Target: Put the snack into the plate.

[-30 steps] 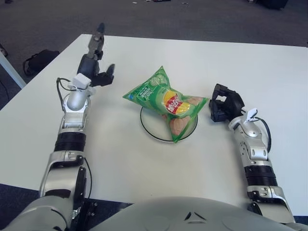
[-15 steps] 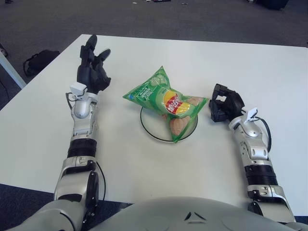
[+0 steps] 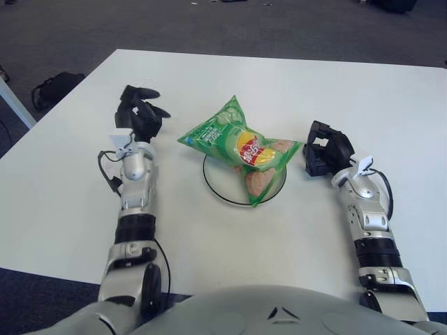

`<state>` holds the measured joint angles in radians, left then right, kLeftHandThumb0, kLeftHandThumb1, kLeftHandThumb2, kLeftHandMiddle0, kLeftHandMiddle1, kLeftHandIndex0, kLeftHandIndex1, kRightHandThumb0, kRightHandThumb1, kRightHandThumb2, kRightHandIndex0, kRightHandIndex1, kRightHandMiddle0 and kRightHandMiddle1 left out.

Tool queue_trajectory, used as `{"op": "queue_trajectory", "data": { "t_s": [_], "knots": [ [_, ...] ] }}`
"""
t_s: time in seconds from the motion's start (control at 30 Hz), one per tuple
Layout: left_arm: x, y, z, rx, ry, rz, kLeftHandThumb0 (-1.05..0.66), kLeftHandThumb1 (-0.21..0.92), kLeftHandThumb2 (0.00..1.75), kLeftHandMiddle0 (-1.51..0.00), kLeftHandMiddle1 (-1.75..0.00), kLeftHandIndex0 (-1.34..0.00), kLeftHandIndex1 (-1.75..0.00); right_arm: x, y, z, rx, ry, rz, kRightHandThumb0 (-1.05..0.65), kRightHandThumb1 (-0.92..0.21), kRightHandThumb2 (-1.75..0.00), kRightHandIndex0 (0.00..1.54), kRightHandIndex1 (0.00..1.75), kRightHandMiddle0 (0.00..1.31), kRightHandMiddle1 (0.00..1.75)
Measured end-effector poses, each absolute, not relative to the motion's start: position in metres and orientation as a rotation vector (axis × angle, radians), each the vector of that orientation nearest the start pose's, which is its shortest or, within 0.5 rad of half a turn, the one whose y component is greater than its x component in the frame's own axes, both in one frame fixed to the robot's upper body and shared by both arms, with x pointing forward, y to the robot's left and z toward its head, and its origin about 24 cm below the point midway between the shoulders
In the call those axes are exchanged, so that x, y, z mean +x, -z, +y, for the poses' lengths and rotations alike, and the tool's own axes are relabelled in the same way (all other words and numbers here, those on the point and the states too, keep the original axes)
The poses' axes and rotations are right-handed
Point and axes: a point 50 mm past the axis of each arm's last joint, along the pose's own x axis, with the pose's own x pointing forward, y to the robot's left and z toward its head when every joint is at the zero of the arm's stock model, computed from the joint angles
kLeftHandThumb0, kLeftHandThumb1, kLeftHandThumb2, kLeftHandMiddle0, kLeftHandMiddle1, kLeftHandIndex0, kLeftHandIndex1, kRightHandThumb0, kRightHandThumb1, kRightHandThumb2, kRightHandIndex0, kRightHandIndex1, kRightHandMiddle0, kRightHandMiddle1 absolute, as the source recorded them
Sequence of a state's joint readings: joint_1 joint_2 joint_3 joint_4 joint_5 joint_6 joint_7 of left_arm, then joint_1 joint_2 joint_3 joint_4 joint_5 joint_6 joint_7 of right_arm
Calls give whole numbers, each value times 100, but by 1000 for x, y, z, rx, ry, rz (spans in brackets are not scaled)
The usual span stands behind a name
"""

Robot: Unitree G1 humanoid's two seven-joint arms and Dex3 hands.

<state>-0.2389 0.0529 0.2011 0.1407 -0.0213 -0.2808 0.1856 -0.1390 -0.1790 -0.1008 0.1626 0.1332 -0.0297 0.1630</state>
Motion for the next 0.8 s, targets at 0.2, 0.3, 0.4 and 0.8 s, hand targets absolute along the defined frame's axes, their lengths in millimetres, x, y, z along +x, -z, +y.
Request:
{"op": "queue_trajectory", "data": {
  "t_s": [0.2, 0.3, 0.4, 0.8],
  "knots": [
    [283, -97, 195, 11, -289, -331, -49, 69, 107, -137, -175, -110, -175, 279, -52, -200, -5, 1, -51, -57, -12, -156, 135, 175, 78, 175],
    [283, -87, 195, -21, -252, -279, -49, 67, 108, -138, -175, -112, -175, 280, -53, -202, 19, 41, -75, -58, -11, -158, 135, 175, 79, 175],
    [284, -77, 196, -81, -201, -221, -48, 63, 110, -141, -175, -114, -175, 281, -55, -204, 39, 76, -101, -58, -10, -159, 135, 175, 81, 175],
    [280, -72, 193, -134, -88, -165, -45, 53, 119, -143, -175, -117, -175, 284, -58, -203, 76, 91, -152, -59, -8, -161, 137, 175, 82, 175]
  ]
}}
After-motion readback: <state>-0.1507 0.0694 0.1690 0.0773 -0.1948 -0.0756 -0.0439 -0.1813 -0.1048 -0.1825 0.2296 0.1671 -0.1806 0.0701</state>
